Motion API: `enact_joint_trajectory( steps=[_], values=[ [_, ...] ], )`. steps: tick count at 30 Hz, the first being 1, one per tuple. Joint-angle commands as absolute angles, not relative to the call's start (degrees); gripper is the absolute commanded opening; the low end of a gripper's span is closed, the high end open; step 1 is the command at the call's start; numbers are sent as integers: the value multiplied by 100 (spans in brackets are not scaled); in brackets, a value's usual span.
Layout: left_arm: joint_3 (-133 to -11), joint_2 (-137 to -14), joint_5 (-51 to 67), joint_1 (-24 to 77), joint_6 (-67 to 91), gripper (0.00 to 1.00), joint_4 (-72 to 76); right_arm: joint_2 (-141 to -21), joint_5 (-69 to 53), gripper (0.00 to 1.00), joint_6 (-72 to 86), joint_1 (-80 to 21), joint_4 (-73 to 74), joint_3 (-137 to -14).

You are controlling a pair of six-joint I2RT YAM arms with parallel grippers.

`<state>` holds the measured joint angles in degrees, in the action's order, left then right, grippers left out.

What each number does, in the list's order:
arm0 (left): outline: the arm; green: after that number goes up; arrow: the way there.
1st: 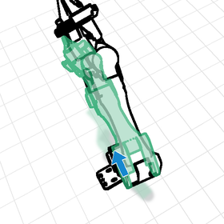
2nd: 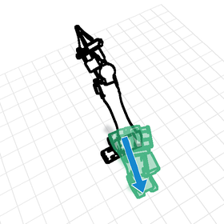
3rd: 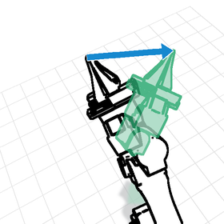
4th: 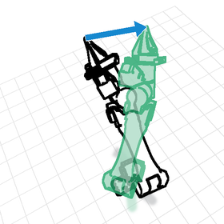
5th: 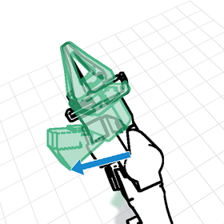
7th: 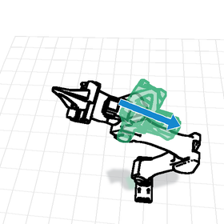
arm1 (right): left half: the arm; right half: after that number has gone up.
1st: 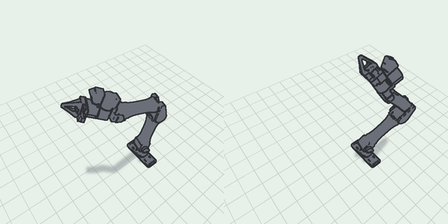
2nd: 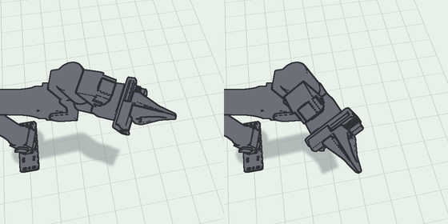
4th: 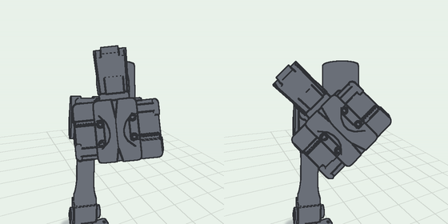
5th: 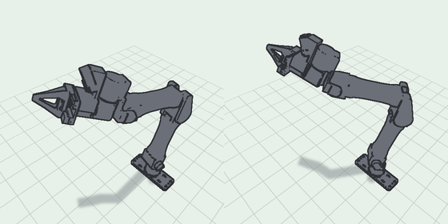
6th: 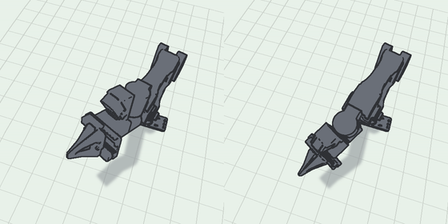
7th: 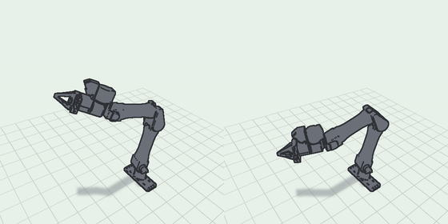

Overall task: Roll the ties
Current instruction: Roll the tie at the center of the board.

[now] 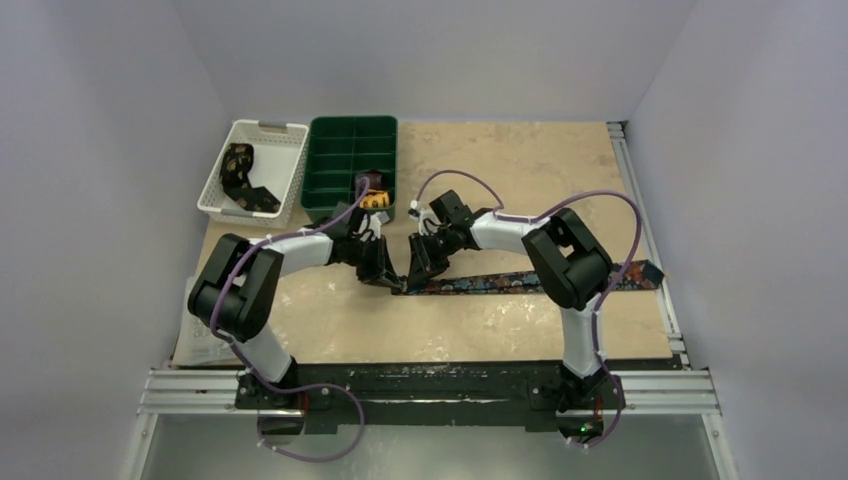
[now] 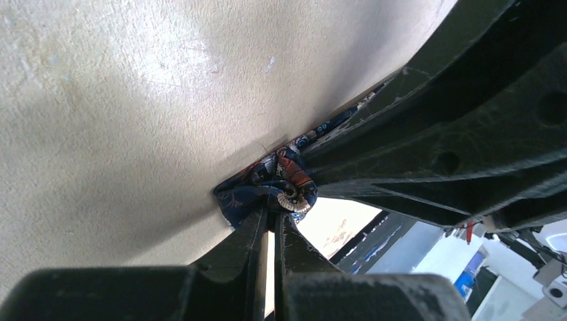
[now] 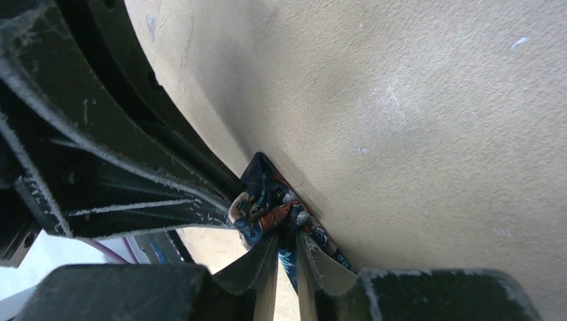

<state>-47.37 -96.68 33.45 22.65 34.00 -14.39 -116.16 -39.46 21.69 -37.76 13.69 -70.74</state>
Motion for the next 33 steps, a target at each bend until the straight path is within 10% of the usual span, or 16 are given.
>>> enact_joint_trajectory(
  steps=[1,13,33],
  values=[
    [-4742,-9828,2567,2367,3030,0,-1755,-11080,-4025,22,1929,-3723,1573,-7269],
    [-4858,-9897,2573,2417,2907,0,-1864,-10889,-4027,37,2521,-3777,1121,-7017],
    [-4890,-9959,2739,2417,2912,0,-1741,-11547,-4002,21,2696,-3824,1025,-7186]
  ],
)
